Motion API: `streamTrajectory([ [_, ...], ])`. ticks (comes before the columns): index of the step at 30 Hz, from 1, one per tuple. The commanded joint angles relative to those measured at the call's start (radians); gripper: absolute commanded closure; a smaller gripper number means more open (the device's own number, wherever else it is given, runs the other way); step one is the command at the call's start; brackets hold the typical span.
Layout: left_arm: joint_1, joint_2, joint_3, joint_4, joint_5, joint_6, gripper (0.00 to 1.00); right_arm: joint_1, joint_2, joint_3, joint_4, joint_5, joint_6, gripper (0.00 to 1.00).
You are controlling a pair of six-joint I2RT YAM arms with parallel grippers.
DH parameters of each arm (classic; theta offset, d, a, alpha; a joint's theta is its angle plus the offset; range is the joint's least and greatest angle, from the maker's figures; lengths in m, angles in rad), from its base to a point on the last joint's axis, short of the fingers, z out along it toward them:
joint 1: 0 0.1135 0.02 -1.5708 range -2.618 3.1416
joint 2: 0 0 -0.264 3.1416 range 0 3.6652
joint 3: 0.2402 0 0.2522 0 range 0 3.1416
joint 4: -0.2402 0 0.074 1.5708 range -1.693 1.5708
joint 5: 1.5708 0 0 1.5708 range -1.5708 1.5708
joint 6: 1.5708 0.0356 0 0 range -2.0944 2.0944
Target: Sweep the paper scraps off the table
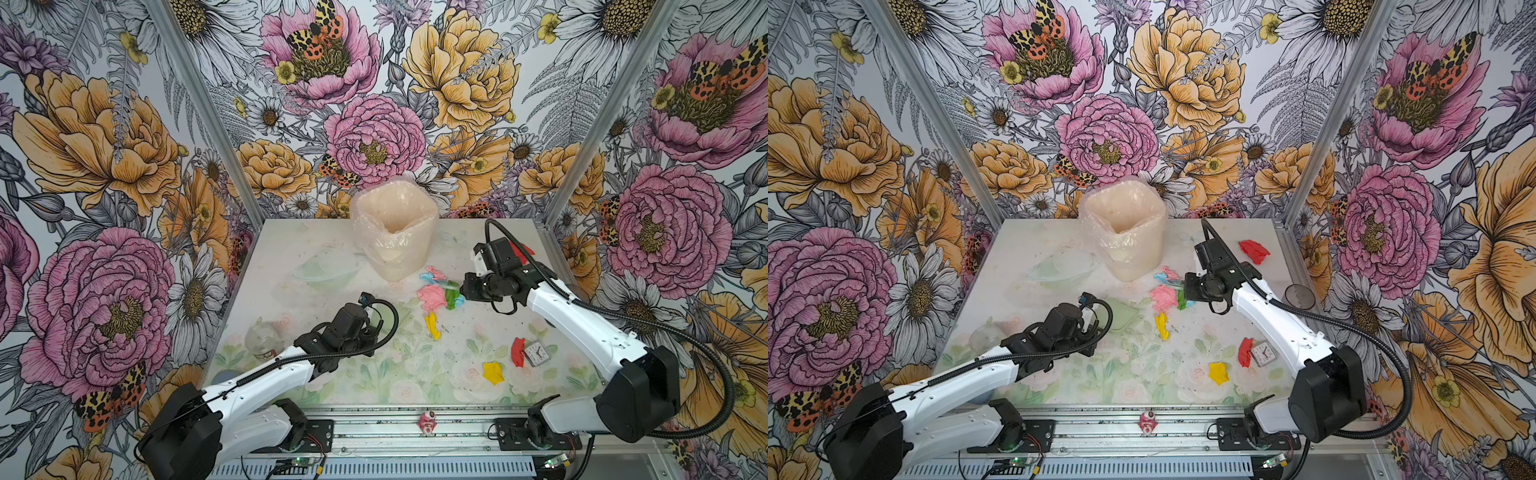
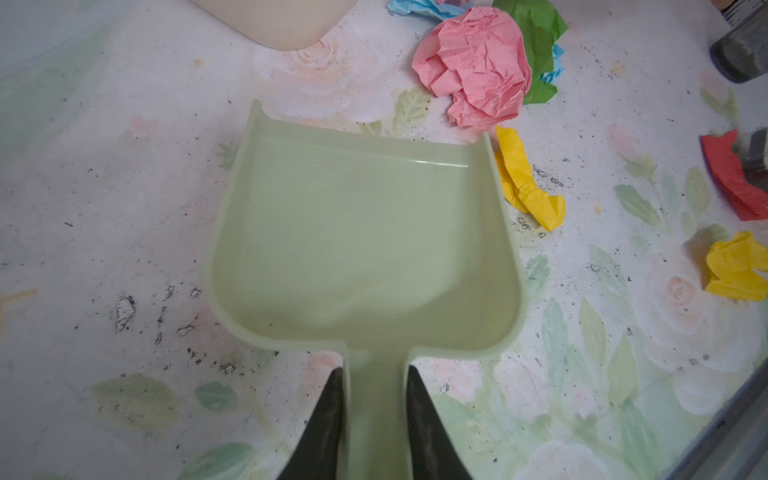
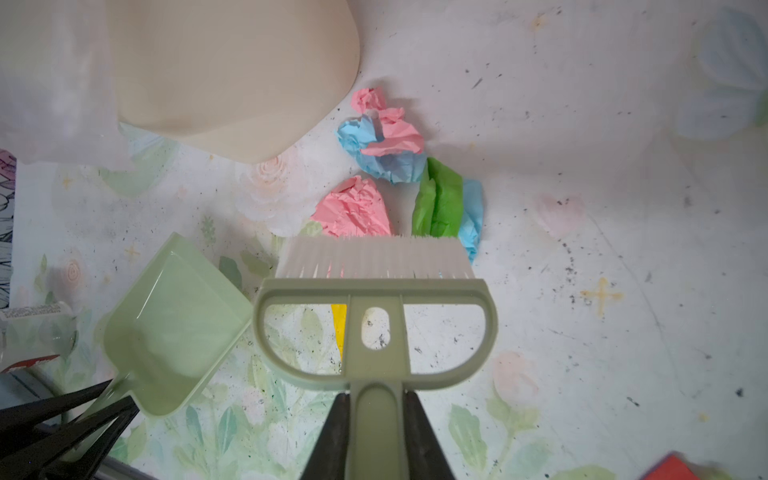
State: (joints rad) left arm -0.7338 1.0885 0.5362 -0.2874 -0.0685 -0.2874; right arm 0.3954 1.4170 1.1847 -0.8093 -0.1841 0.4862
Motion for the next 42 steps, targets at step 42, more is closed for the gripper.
streamTrajectory([
  [42,-0.024,-0.013,-0.061,0.031,-0.087,-0.077,1.0,-0.014,0.031,-0.149,0.06,-0.087,0.053,1.0],
])
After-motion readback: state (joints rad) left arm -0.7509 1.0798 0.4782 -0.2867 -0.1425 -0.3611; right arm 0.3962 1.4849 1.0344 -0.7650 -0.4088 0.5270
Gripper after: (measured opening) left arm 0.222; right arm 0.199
